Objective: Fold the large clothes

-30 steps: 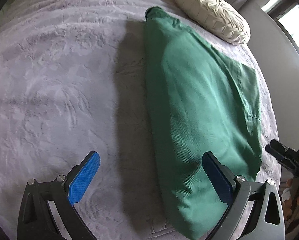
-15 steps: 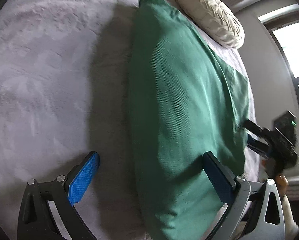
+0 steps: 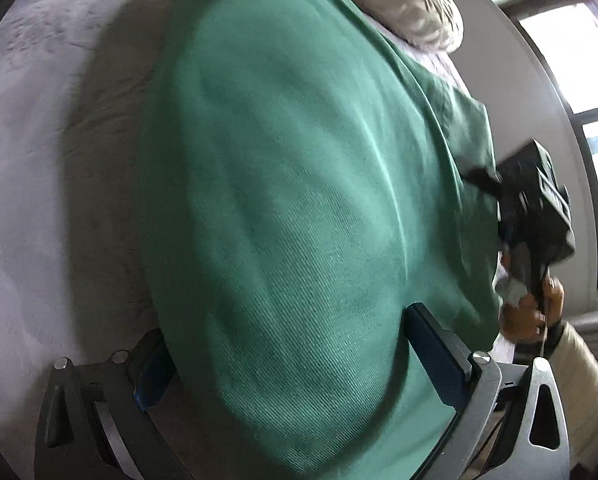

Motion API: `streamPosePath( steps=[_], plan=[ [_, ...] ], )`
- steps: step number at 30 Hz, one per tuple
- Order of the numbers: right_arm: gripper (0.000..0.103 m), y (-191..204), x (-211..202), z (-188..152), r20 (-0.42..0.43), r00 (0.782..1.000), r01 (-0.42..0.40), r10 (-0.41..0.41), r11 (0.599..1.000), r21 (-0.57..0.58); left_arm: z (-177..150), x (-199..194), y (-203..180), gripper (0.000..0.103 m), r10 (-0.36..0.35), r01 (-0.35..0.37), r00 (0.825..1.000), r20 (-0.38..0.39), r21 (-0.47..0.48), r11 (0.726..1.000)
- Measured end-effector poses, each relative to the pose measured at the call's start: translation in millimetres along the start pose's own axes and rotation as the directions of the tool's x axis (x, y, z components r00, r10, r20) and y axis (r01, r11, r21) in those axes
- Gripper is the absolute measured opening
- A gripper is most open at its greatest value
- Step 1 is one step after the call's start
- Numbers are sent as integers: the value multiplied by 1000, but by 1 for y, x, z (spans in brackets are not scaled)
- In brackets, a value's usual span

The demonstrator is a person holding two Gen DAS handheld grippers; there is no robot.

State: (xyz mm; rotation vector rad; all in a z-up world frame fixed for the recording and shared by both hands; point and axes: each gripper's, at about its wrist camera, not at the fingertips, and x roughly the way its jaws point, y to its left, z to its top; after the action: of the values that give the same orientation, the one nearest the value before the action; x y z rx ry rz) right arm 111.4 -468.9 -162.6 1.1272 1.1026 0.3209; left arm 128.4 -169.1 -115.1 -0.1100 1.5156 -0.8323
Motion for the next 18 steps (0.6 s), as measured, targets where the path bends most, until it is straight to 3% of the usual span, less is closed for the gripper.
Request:
streamPosePath(
  steps=[2,3,4,5,6,7,9,18],
  plan=[
    [62,-8,7,5,9,1000,-26,26,999,43,0,-2,0,102,-12,12,1000,-12,8,1000],
    [61,-11,8,6,22,999,-43,42,997,70,0,-4,0,97,-12,12,1000,-8,6,1000],
    [56,-12,8,6,30,998,-50,48,995,86,0,-7,-2,82,-16,16,1000,0,10,1000],
    [42,-12,9,6,33,998,-49,46,994,95,-1,-10,-4,78,-8,8,1000,10,15,1000],
    [32,-10,10,4,37,998,-45,41,994,100,-3,-16,-6,65,-10,10,1000,29,23,1000],
    [28,-9,9,3,46,998,-52,48,993,105,-5,-21,-7,56,-20,18,999,45,29,999],
    [21,-4,5,-1,68,993,-103,95,987,123,-8,-35,-9,48,-46,44,996,71,33,999],
    [20,54,-8,-28,104,970,-230,219,968,104,-28,-107,-17,45,-133,125,986,101,83,989]
  ],
)
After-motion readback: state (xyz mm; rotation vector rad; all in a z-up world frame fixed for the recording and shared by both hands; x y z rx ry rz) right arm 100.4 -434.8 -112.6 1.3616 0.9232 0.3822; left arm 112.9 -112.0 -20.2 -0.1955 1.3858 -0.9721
